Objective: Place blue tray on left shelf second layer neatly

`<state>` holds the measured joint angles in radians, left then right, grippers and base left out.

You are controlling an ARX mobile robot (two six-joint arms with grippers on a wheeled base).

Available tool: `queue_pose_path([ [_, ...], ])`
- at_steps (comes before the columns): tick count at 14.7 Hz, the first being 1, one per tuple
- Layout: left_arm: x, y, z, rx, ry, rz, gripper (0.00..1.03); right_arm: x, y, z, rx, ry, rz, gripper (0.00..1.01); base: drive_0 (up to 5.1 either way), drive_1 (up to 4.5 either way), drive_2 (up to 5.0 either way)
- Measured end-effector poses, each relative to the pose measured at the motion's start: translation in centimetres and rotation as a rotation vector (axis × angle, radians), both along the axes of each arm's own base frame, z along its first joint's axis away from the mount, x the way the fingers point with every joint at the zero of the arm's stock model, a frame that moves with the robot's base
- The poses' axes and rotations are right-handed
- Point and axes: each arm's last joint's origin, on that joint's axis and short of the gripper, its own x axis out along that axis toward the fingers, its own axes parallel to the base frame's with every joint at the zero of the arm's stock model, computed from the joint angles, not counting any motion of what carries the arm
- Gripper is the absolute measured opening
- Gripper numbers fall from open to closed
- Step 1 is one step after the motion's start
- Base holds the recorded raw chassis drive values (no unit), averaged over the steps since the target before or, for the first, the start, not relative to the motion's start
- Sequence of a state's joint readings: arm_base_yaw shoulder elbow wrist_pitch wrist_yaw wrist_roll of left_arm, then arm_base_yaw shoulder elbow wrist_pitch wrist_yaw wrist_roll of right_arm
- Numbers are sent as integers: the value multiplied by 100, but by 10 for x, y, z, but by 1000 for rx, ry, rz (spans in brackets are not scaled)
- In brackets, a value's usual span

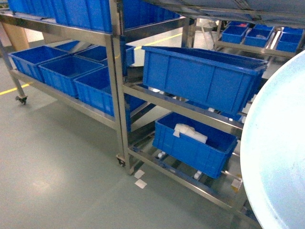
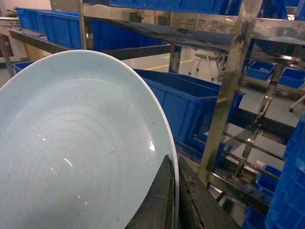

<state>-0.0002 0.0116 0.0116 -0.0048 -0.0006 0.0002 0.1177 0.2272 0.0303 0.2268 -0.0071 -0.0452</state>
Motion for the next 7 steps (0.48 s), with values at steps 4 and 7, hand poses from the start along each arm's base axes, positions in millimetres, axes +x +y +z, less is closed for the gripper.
queue_pose_path([
  [4,0,0,0,0,0,0,98,0,0,0,0,0,0,2,-152,-152,-152],
  [7,0,0,0,0,0,0,98,0,0,0,0,0,0,2,-160,-160,-160],
])
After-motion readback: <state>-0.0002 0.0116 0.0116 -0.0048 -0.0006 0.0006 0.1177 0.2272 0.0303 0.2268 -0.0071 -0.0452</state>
